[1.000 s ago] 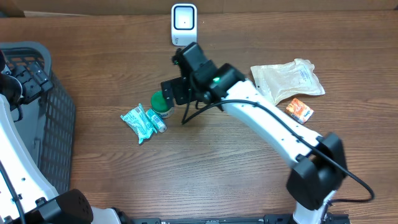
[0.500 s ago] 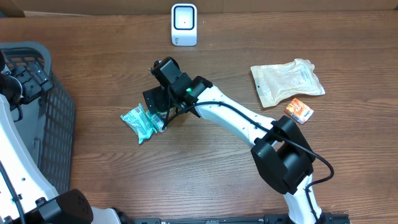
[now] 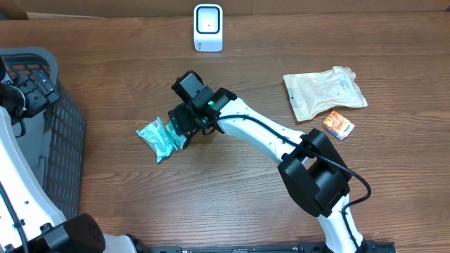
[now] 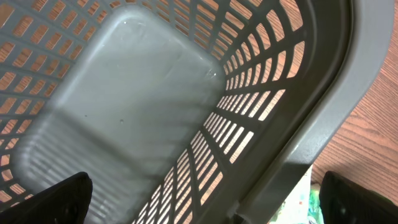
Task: Scan the item barcode
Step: 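Lower the right gripper onto the jar lid and adjust position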
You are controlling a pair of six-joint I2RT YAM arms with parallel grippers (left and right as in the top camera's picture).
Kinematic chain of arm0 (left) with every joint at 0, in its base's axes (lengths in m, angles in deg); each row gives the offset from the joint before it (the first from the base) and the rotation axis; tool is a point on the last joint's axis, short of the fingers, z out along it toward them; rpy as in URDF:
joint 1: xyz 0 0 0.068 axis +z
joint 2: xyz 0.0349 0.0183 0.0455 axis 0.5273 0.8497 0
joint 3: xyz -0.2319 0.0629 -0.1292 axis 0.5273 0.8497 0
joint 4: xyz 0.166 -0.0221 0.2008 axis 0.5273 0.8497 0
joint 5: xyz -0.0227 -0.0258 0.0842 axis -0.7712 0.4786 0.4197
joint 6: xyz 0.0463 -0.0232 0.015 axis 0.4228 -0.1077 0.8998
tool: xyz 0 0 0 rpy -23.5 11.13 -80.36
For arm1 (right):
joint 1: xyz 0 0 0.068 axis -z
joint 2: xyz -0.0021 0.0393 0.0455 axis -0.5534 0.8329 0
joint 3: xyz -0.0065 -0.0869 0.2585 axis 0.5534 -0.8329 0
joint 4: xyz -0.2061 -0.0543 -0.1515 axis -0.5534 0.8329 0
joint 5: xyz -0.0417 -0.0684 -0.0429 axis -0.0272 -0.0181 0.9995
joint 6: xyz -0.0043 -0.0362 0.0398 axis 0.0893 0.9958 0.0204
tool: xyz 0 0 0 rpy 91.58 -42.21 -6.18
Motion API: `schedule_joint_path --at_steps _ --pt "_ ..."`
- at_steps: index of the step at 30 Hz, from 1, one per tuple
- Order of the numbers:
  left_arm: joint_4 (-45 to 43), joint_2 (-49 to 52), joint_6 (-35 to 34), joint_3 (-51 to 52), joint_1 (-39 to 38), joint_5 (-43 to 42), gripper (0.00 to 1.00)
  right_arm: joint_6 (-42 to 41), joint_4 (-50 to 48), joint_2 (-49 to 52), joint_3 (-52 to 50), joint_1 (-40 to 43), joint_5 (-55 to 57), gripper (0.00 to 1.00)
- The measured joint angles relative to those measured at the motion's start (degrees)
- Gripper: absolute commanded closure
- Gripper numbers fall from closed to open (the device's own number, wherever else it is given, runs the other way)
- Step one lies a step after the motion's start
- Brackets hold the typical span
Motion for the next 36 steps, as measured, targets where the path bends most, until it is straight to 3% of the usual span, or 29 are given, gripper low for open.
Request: schedule_joint_path --at_steps 7,17,22,31,36 --pt "0.0 0.0 0.0 0.0 0.0 0.0 0.0 2.2 3.0 0.0 0.1 0.0 0.0 0.21" --pt "0.0 0.0 0.0 0.0 0.0 0.0 0.0 15.9 13.9 -0.1 0.3 0.0 0.6 0.21" --pt "0.0 0.0 0.0 0.0 0.0 0.0 0.0 19.1 14.5 -1.3 0.3 0.1 0.6 0.17" --pt "0.0 0.0 0.0 0.0 0.0 0.0 0.0 20.1 8.7 -3.2 0.6 0.7 -0.2 0.06" --pt "0.0 0.0 0.0 0.0 0.0 0.0 0.0 10.7 3.0 -3.2 0.6 0.7 -1.4 0.0"
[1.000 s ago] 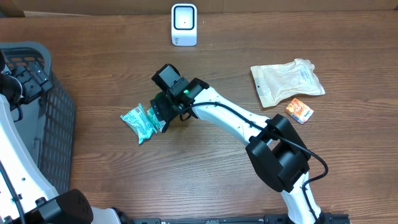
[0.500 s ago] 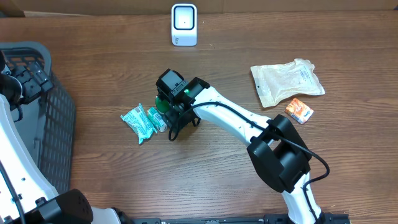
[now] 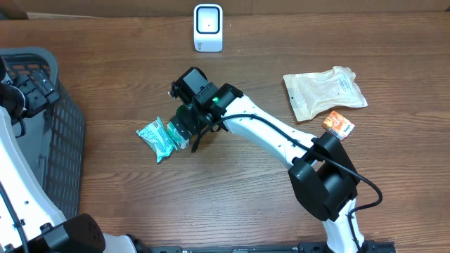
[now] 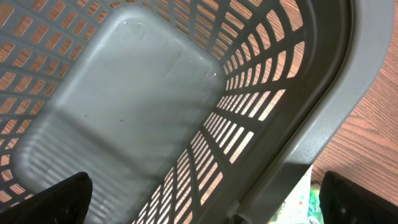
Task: Scan the item barcode
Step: 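Lower the right gripper onto the jar lid and adjust position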
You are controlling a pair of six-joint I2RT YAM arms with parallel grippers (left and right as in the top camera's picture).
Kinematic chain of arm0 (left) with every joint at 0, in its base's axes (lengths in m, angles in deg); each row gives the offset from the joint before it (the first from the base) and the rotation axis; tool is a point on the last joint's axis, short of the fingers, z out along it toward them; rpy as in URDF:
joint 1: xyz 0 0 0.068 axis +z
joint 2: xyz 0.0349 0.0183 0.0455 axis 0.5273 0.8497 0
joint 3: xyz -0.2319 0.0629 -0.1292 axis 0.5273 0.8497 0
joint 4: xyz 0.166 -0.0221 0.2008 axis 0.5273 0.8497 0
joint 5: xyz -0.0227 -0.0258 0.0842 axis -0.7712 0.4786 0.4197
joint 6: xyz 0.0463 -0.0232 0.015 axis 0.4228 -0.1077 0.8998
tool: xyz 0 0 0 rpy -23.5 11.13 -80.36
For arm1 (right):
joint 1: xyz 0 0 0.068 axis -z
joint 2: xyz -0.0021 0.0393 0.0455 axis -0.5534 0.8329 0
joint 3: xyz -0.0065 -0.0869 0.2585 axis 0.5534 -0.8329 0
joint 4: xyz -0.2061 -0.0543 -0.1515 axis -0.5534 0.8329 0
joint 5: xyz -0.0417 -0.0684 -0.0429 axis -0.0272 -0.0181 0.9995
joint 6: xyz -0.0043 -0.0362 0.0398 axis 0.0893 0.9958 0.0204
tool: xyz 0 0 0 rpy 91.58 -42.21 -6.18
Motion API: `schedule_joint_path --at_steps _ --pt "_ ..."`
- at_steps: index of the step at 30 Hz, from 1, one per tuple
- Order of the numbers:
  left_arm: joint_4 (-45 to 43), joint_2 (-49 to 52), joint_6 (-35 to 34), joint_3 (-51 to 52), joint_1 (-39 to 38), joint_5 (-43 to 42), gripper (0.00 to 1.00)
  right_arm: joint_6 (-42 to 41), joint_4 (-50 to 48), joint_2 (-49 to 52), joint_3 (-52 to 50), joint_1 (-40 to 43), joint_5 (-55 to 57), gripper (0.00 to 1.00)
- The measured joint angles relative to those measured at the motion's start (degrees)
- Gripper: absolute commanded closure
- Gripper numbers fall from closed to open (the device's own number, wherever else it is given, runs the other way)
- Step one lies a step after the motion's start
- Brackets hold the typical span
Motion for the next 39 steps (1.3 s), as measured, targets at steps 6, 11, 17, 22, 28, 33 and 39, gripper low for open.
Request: schedule_joint_path --at_steps 6,11,17,22,28,33,39 --pt "0.0 0.0 0.0 0.0 0.0 0.0 0.0 -20.9 -0.2 0.0 0.0 0.0 5.8 0.0" --pt "0.0 0.0 0.0 0.0 0.0 0.0 0.0 -33.2 -0.2 0.0 0.0 0.0 9.0 0.0" --pt "0.0 0.0 0.0 0.0 0.0 0.0 0.01 -38.7 -1.7 1.2 0.0 -0.7 10.0 0.0" --pt "0.0 0.0 0.0 0.0 0.0 0.0 0.0 -39.8 -3.0 3.3 0.0 -2.0 10.3 0.01" --pt "0.0 0.0 0.0 0.0 0.0 0.0 0.0 -39.2 -2.9 4.3 0.0 -2.5 10.4 0.1" --pt "0.0 0.0 0.0 0.0 0.0 0.0 0.01 -35.4 -2.4 4.5 0.0 -2.5 10.4 0.16" --pt "0.0 0.0 0.0 0.0 0.0 0.0 0.0 -30.1 -2.2 4.5 0.0 -2.4 10.3 0.17"
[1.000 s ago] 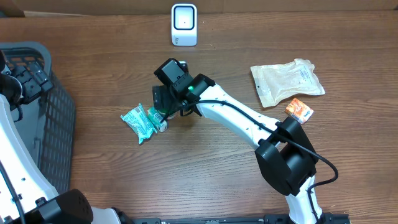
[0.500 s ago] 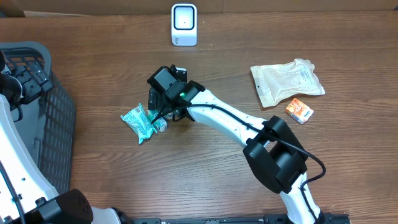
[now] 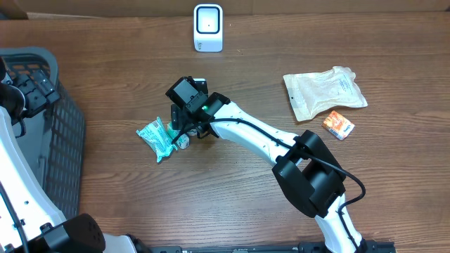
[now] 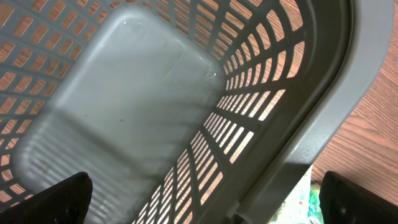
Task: Scan the item barcode
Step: 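Lower the right gripper onto the jar lid and adjust position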
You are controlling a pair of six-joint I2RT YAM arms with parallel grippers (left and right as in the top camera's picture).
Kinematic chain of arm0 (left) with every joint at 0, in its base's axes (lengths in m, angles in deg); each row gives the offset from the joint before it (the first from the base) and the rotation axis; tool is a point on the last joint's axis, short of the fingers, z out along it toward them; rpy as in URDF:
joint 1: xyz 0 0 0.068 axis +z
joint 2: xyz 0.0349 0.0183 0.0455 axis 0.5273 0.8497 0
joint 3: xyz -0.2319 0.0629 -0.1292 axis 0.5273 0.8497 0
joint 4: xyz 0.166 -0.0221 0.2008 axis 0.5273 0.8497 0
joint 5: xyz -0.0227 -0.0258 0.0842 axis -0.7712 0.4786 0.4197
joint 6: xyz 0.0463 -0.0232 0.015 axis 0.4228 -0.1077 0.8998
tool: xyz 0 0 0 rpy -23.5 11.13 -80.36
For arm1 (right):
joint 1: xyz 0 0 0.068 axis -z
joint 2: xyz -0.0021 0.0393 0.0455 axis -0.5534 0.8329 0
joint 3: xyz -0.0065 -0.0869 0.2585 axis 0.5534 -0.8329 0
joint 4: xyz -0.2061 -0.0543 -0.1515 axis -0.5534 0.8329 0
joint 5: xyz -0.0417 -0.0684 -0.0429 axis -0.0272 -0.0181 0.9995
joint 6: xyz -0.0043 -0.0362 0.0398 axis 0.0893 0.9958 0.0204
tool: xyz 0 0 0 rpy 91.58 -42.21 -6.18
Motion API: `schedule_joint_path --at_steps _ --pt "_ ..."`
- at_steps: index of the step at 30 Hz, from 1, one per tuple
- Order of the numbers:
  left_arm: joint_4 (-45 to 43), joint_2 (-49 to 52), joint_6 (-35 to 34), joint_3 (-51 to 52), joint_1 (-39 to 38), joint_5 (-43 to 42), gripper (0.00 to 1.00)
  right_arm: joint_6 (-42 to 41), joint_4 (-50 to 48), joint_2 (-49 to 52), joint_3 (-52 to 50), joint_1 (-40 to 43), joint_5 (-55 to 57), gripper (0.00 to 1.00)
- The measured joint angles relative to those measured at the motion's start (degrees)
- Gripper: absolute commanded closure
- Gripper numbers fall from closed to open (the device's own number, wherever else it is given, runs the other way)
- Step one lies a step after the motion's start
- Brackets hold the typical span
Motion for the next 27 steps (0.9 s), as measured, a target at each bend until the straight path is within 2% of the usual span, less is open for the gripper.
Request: schedule_joint_path --at_steps 7,21,25,27 --pt "0.0 0.0 0.0 0.0 0.0 0.0 0.01 9.2 4.0 0.0 0.1 0.8 0.0 0.16" --pt "0.0 0.0 0.0 0.0 0.0 0.0 0.0 36.5 16.3 -4.7 0.1 4.0 -2.6 0.19" --pt "0.0 0.0 0.0 0.0 0.0 0.0 0.0 41.0 16.7 -5.0 0.1 4.4 -5.2 0.14" --pt "0.0 0.0 0.0 0.0 0.0 0.0 0.0 42.9 16.6 -5.0 0.1 4.5 -7.0 0.0"
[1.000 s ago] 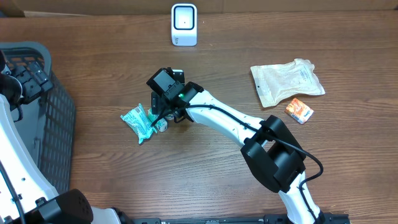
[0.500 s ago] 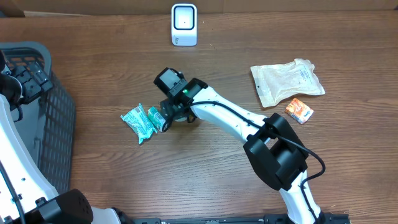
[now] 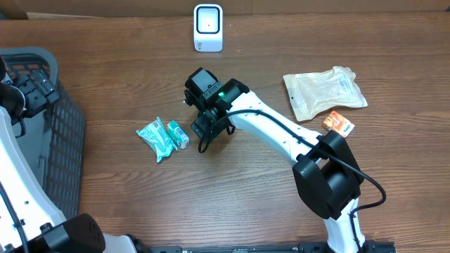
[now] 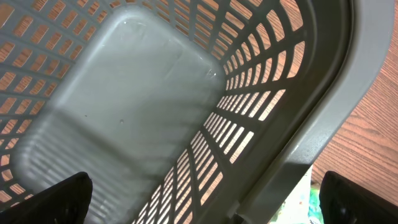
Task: Scan the item barcode
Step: 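Lower the right gripper onto the jar lid and adjust position, then close the right gripper on the jar lid and lift it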
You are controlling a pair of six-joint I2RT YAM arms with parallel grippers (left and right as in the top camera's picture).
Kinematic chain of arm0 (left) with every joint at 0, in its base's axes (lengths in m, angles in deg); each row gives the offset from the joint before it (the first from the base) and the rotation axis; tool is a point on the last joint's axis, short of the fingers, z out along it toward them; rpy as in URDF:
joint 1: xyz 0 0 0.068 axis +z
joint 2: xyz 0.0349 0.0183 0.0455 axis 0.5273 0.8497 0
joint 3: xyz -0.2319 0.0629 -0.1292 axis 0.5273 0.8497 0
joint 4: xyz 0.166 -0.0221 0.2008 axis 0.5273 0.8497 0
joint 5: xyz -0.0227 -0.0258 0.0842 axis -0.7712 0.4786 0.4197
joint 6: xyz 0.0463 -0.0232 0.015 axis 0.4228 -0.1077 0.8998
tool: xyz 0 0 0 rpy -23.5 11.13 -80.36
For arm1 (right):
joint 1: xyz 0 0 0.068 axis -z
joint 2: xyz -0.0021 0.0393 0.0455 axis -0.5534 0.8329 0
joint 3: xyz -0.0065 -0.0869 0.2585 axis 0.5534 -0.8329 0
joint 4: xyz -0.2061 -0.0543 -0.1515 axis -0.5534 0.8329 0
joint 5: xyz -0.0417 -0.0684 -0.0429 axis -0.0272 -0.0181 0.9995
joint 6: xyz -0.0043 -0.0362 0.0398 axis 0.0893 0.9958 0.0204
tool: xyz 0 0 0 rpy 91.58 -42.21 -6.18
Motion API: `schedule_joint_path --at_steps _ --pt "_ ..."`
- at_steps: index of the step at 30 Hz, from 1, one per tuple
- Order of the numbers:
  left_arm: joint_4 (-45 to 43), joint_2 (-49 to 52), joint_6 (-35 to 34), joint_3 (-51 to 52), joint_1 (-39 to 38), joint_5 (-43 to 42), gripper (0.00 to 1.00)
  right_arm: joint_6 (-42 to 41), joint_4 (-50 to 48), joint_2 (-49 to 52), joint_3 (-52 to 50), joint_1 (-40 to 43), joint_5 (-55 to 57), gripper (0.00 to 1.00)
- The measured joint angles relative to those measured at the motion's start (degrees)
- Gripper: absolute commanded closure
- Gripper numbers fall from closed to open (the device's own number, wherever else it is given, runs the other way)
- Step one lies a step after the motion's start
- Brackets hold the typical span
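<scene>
Two green items lie left of centre in the overhead view: a crinkled green packet (image 3: pixel 155 138) and a small green tube (image 3: pixel 178 133) beside it. My right gripper (image 3: pixel 203 132) hangs just right of the tube, apart from it, with nothing seen in it; its jaw gap is too small to read. The white scanner (image 3: pixel 208 28) stands at the far edge. My left gripper (image 4: pixel 205 202) is open above the grey basket (image 4: pixel 323 124), its dark fingertips (image 4: pixel 62 199) showing in the bottom corners of the left wrist view.
At the right of the table lie a beige pouch (image 3: pixel 325 91) and a small orange packet (image 3: pixel 339 124). The grey basket (image 3: pixel 53 140) occupies the left edge, with my left arm (image 3: pixel 21 98) over it.
My right gripper was over the small green tube and is now to the right of it. The tube lies uncovered beside the packet. The left arm has not moved.
My right gripper hovered over the green items at each earlier moment, shifting slightly around the small tube. Now it stands off to their right, and both green items remain on the table. The left gripper stayed open over the basket throughout.
</scene>
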Motion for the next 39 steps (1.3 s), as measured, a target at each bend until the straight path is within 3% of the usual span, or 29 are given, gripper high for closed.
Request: schedule_joint_path --at_steps 10,24,39 --pt "0.0 0.0 0.0 0.0 0.0 0.0 0.01 3.1 -3.2 0.0 0.0 0.3 -7.9 0.0" --pt "0.0 0.0 0.0 0.0 0.0 0.0 0.01 9.6 -5.9 0.0 -1.6 0.3 -7.9 0.0" --pt "0.0 0.0 0.0 0.0 0.0 0.0 0.0 15.8 -10.8 0.0 -1.9 0.4 -8.0 0.07"
